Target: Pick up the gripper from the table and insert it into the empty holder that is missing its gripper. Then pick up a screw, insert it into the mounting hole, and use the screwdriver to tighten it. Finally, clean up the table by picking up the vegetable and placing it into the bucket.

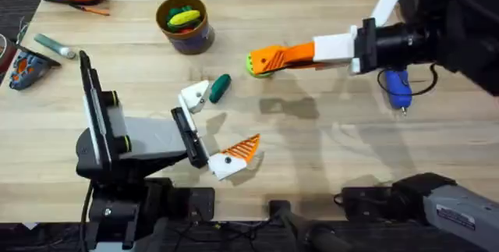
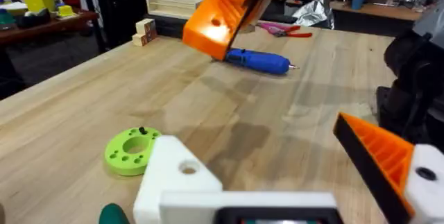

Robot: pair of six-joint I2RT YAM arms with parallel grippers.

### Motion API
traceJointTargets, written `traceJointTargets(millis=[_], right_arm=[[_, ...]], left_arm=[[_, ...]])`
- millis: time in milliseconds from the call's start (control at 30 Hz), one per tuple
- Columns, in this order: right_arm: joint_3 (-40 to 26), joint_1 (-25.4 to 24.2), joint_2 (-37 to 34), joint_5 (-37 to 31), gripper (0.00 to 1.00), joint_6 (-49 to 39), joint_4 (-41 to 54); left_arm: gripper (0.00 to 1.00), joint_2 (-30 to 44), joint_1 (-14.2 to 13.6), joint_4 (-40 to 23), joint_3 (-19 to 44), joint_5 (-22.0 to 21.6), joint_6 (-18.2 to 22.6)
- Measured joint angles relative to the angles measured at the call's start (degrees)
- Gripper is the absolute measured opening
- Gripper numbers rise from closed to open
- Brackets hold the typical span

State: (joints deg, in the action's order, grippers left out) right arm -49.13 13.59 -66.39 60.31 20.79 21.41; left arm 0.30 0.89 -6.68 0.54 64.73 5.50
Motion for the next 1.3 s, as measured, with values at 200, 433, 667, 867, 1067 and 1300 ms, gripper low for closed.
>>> traceJointTargets(millis=[200, 433, 667, 867, 1067, 1300], right_arm=[[6.59, -1.60, -0.08, 11.69, 0.004, -0.55, -8.94], [9.62, -2.04, -6.66, 21.42, 0.004, -0.96, -15.69], [9.65, -2.04, -16.31, 25.78, 0.004, 1.92, -21.74], [9.63, -0.95, -21.72, 26.48, 0.004, 8.86, -31.16], [7.27, 1.64, -26.22, 26.83, 0.004, 12.84, -31.91], [3.39, 3.54, -30.25, 26.95, 0.004, 15.68, -32.04]], left_arm=[[0.985, 0.00, 0.00, 0.00, 0.00, 0.00, 0.00], [0.986, 0.00, 0.00, 0.00, 0.00, 0.00, 0.00], [0.986, 0.00, 0.00, 0.00, 0.00, 0.00, 0.00], [0.985, 0.01, 0.00, 0.00, 0.00, 0.00, 0.00], [0.986, 0.00, 0.00, 0.00, 0.00, 0.00, 0.00], [0.986, 0.00, 0.00, 0.00, 0.00, 0.00, 0.00]])
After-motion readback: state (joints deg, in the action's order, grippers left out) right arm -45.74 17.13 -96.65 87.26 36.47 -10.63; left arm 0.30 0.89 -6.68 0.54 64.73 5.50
